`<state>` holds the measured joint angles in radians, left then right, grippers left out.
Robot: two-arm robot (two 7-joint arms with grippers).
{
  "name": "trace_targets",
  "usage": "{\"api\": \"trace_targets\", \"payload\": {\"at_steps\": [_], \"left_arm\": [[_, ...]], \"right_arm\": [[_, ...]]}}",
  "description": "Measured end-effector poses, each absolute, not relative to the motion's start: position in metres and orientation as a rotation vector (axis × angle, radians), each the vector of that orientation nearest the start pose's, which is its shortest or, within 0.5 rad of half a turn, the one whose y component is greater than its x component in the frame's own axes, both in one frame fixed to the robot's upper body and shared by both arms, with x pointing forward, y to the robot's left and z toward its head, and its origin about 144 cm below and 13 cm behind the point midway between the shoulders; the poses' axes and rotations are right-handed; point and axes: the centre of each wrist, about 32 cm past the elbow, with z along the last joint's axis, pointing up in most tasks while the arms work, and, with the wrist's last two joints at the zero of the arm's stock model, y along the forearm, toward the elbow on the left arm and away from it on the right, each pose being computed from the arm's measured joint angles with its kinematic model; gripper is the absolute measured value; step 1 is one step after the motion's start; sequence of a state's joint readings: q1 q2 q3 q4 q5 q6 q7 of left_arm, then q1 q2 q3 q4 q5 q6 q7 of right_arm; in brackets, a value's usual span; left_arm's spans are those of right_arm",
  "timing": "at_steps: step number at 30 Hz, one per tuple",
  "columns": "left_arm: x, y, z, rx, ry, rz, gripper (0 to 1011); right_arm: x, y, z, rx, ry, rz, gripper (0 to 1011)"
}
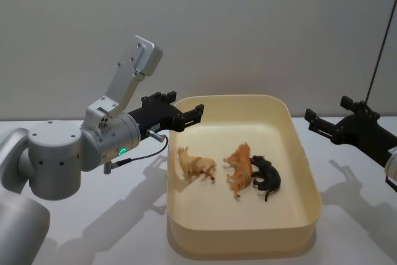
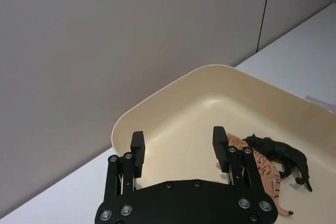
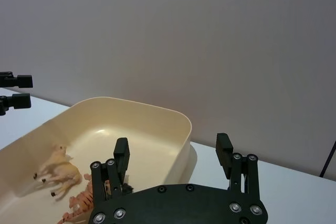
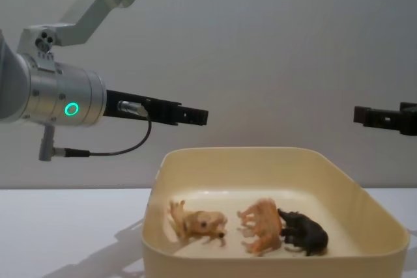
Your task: Pick up the toy alternately with two hands and place it into the central storage box.
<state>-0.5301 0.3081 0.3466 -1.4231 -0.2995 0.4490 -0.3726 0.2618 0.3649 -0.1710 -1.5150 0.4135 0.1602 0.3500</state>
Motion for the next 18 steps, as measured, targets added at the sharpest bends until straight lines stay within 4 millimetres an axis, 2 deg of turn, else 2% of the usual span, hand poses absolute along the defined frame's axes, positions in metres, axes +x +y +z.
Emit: {"api": "trace_targets", "payload": {"at_steps": [10, 18], "left_arm": [[0.5765, 0.2284, 1.2771, 0.233, 0.039, 0.972, 1001], [0.5713, 0.2299, 1.2766, 0.198, 0.019, 1.042, 1002]], "right_arm": [[0.5246, -0.2882, 1.2181, 0.003, 0.021, -1.078, 1001], [0.5246, -0.2882, 1.2181, 0.003, 0.021, -1.078, 1001]]}}
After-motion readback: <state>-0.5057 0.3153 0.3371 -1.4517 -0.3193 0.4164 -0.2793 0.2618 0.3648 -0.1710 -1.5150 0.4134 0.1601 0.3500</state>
